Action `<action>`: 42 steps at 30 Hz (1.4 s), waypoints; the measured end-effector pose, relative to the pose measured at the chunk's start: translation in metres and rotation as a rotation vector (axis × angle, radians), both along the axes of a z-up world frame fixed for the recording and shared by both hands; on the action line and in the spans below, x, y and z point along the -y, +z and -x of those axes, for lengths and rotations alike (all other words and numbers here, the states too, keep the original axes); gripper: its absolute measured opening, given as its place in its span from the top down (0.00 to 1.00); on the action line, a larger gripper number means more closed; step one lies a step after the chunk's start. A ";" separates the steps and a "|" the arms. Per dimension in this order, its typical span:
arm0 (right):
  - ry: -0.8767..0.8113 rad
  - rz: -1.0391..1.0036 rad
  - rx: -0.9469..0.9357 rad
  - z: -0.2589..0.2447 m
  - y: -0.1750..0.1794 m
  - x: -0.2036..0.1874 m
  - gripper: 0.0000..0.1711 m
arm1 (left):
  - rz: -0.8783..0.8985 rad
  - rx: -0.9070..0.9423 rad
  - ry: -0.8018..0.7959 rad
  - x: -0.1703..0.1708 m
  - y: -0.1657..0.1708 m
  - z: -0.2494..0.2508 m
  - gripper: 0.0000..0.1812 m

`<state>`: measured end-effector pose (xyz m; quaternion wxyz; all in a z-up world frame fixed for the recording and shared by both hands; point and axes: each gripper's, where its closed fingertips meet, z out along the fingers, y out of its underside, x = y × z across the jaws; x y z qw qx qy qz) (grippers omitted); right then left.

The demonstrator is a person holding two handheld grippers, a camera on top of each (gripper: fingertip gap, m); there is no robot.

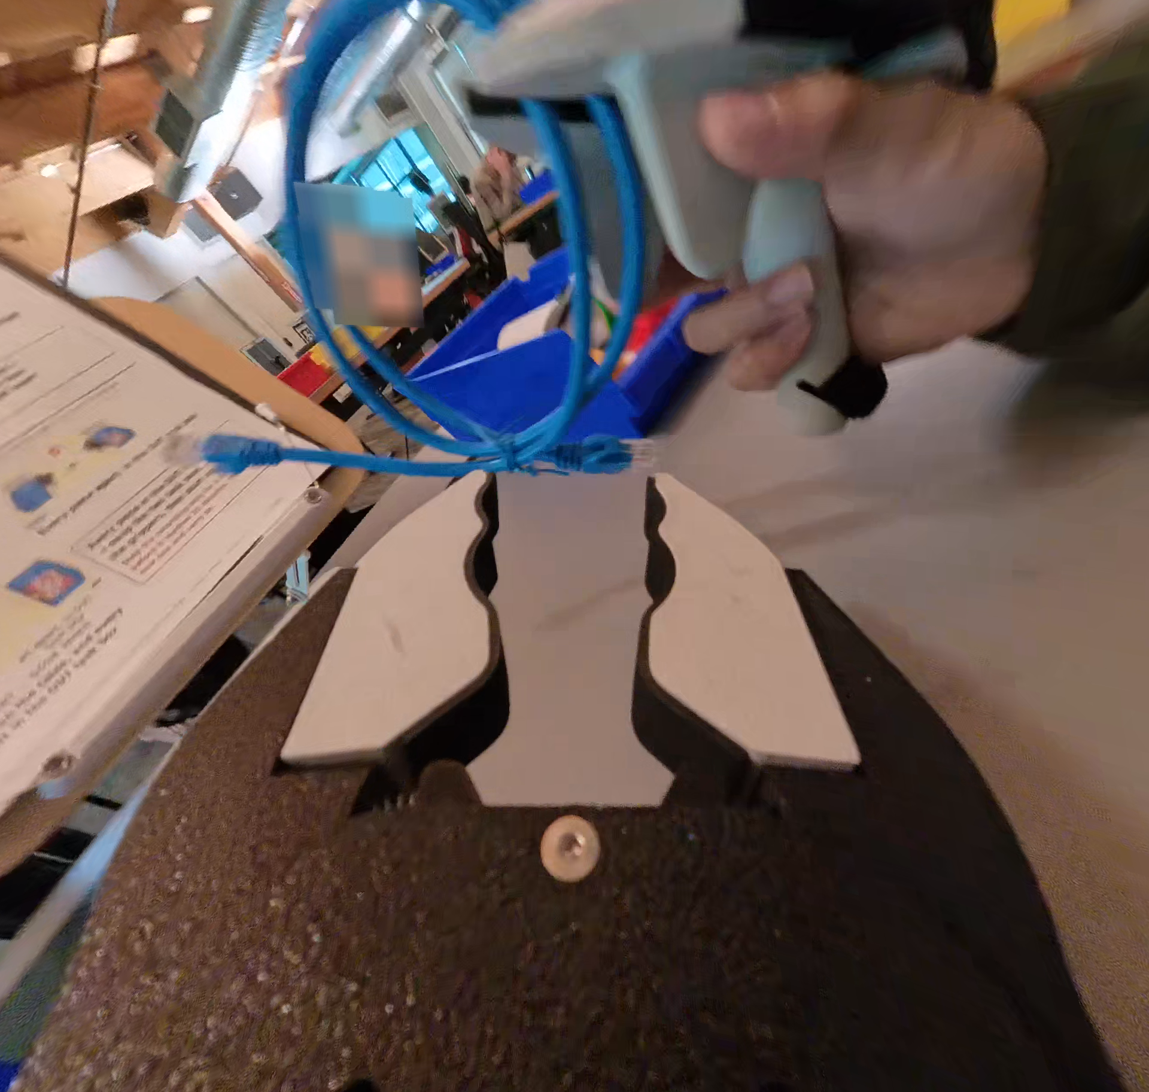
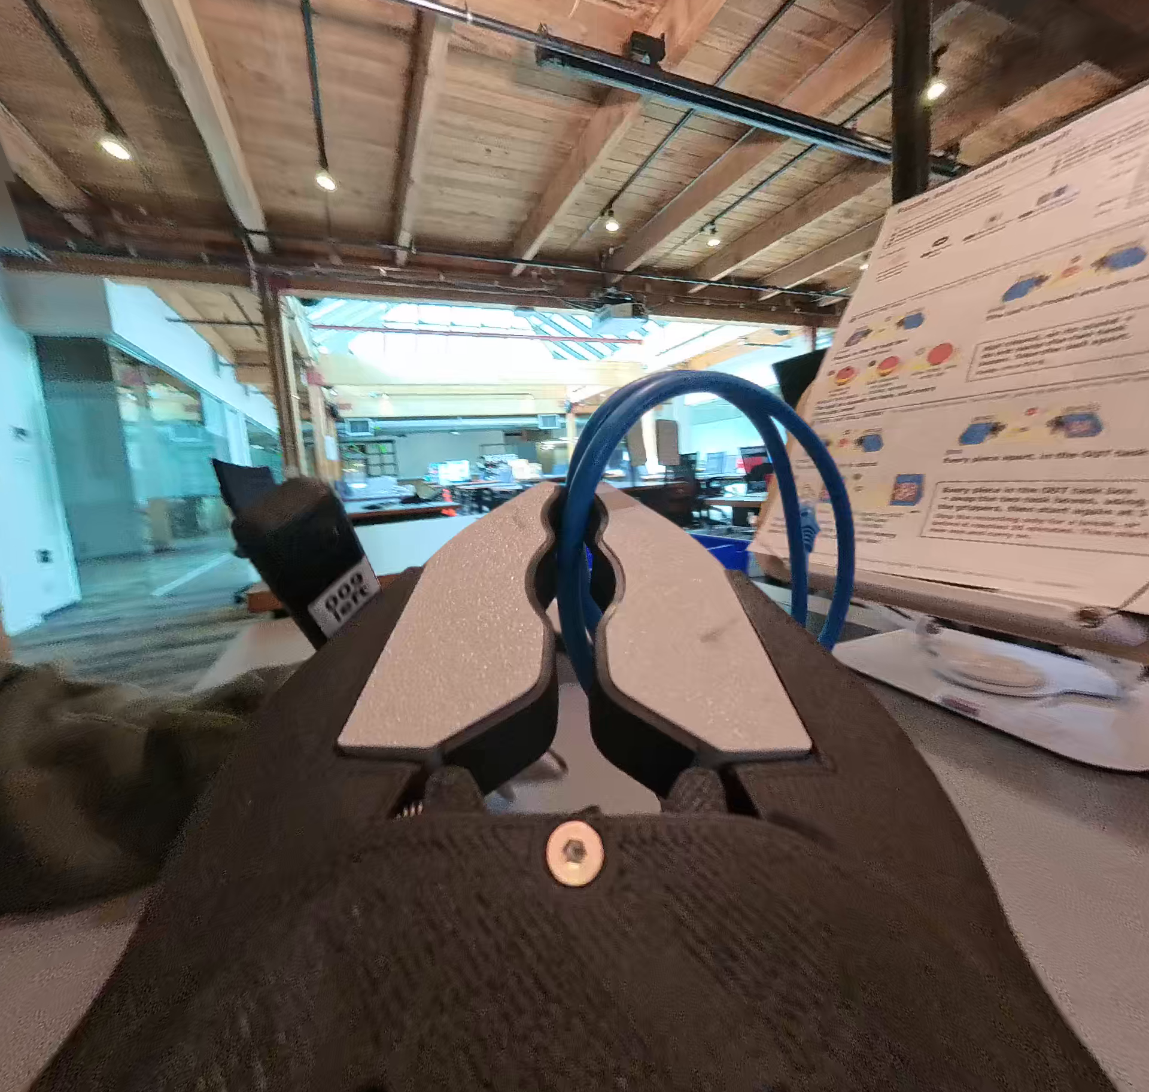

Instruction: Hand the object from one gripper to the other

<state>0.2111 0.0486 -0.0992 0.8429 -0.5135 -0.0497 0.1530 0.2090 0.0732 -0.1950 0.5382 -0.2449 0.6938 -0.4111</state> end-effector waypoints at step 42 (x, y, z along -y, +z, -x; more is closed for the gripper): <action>-0.258 0.162 0.591 0.029 -0.041 -0.027 0.70 | 0.651 0.144 -0.268 -0.017 0.083 0.028 0.92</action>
